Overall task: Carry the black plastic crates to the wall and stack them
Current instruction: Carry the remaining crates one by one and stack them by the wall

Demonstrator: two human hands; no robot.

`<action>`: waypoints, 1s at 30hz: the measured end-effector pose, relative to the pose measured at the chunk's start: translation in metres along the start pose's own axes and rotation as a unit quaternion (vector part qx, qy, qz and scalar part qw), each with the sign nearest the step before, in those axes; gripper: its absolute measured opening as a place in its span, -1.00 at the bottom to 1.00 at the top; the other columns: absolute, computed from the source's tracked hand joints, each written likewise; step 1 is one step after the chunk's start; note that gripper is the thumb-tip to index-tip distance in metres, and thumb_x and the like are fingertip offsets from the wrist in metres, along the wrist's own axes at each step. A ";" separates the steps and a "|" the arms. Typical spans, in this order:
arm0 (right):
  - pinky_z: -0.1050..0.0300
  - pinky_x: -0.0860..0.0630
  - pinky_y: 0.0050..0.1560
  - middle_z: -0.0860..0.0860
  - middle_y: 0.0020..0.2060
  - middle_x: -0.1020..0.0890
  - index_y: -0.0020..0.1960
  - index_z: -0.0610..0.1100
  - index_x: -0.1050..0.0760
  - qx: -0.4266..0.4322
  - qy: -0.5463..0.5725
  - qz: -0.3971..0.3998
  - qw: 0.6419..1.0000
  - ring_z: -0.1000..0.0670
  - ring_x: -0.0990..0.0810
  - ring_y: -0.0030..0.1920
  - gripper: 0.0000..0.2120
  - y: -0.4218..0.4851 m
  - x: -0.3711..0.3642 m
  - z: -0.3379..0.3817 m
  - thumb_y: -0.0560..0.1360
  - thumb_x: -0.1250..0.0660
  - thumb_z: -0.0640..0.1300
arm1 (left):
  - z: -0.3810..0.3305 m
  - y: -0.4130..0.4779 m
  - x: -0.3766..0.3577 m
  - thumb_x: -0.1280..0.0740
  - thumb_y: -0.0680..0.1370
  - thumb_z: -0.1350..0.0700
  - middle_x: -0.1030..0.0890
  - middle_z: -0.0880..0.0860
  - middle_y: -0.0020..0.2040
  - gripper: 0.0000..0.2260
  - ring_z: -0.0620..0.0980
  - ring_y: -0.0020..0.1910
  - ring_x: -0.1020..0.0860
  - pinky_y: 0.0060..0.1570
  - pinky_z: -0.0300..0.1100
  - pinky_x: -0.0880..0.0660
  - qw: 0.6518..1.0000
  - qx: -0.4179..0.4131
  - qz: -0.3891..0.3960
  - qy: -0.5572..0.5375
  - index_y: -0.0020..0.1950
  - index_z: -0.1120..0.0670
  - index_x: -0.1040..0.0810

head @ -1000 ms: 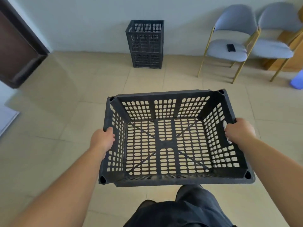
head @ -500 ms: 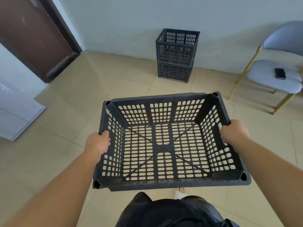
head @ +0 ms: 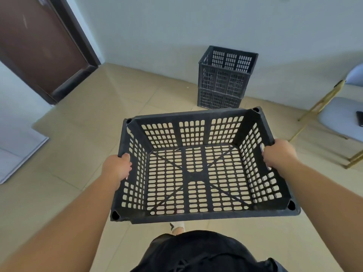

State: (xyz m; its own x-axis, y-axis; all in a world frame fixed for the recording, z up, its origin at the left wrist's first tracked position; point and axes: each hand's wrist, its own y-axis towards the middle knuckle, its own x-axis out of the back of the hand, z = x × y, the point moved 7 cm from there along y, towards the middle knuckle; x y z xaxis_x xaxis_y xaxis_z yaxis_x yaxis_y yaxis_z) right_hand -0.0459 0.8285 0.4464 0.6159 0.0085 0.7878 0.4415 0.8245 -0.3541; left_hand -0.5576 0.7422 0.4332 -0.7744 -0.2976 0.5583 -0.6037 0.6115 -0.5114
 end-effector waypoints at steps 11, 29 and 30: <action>-0.19 -0.67 -0.16 -0.14 -0.20 -0.62 0.00 -0.13 -0.47 -0.072 0.061 -0.047 0.994 -0.21 -0.65 -0.22 -0.90 0.096 -0.012 0.093 0.52 -0.27 -0.13 | -0.175 0.159 -0.032 -0.19 0.69 0.03 -0.66 0.17 -0.09 -0.61 0.05 -0.20 -0.61 -0.29 -0.14 -0.43 0.994 -0.086 0.041 0.059 0.23 0.33 -0.59; -0.19 -0.66 -0.12 -0.16 -0.15 -0.63 0.06 -0.17 -0.48 -0.061 0.073 -0.056 0.994 -0.24 -0.65 -0.17 -0.83 0.413 0.049 0.229 0.55 -0.29 -0.08 | -0.442 0.320 -0.202 -0.19 0.70 -0.03 -0.60 0.07 -0.20 -0.63 0.00 -0.28 -0.53 -0.32 -0.19 -0.34 0.994 -0.087 0.027 0.052 0.14 0.26 -0.60; -0.15 -0.65 -0.17 -0.15 -0.17 -0.63 0.05 -0.17 -0.48 -0.059 0.075 -0.057 0.994 -0.22 -0.65 -0.19 -0.83 0.428 0.050 0.237 0.55 -0.29 -0.08 | -0.455 0.330 -0.208 -0.19 0.70 -0.02 -0.61 0.07 -0.20 -0.63 -0.01 -0.29 -0.53 -0.33 -0.19 -0.34 0.994 -0.088 0.028 0.051 0.15 0.27 -0.61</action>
State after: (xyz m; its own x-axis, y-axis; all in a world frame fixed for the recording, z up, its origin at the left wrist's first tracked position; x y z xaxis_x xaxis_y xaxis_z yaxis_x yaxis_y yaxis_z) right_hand 0.0191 1.3161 0.4537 0.6439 -0.1720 0.7455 0.5813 0.7436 -0.3305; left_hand -0.5097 1.3399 0.4453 -0.7774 -0.1884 0.6002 -0.5102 0.7469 -0.4264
